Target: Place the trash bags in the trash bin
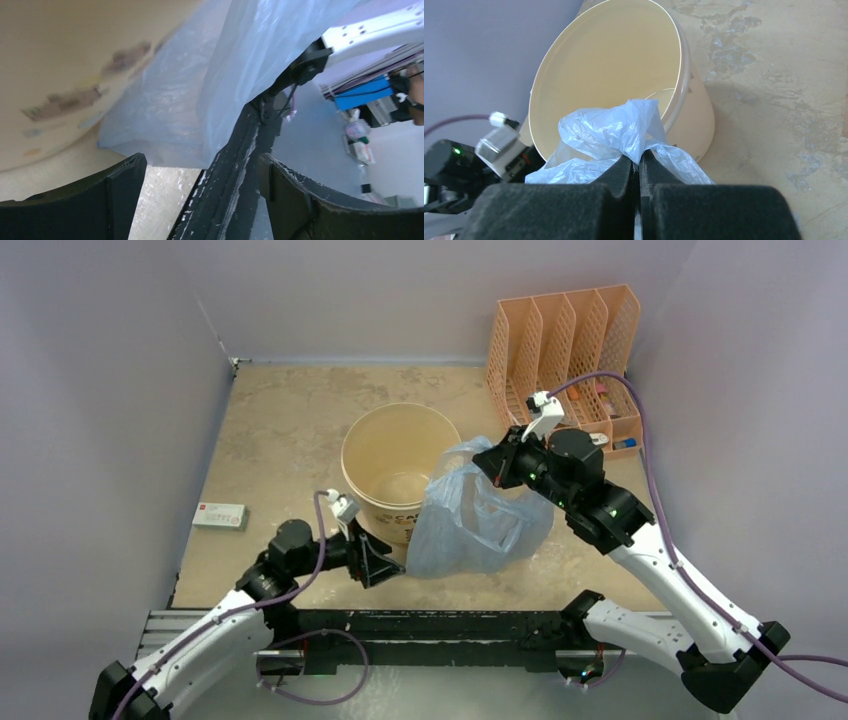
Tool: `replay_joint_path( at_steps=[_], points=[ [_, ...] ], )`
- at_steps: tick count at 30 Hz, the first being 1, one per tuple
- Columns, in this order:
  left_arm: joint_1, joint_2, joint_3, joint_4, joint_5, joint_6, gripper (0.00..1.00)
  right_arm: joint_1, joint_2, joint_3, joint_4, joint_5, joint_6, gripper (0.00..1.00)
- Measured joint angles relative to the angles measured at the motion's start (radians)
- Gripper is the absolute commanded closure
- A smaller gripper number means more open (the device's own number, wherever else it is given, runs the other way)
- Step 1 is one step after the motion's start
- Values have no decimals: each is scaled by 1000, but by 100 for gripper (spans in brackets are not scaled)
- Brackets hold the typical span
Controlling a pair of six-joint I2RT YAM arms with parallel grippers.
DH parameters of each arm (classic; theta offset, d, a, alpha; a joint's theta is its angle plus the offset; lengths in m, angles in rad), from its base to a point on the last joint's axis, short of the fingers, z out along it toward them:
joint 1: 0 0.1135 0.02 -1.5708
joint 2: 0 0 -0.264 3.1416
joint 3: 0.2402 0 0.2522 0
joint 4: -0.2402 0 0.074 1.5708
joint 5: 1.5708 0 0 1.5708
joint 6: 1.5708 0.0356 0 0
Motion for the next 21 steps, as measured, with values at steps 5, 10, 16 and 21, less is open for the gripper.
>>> replay_joint_path(
  at_steps=[5,10,16,21],
  points=[
    [-212,3,-183,200,-220,45,16,0,5,0,0,-16,5,100],
    [-356,187,-221,460,-349,145,14,0,4,0,0,-20,11,100],
    [-471,544,-222,830,-491,243,13,0,3,0,0,-27,19,100],
    [-509,716,-221,1001,-560,293,13,0,-8,0,0,-38,22,100]
  ],
)
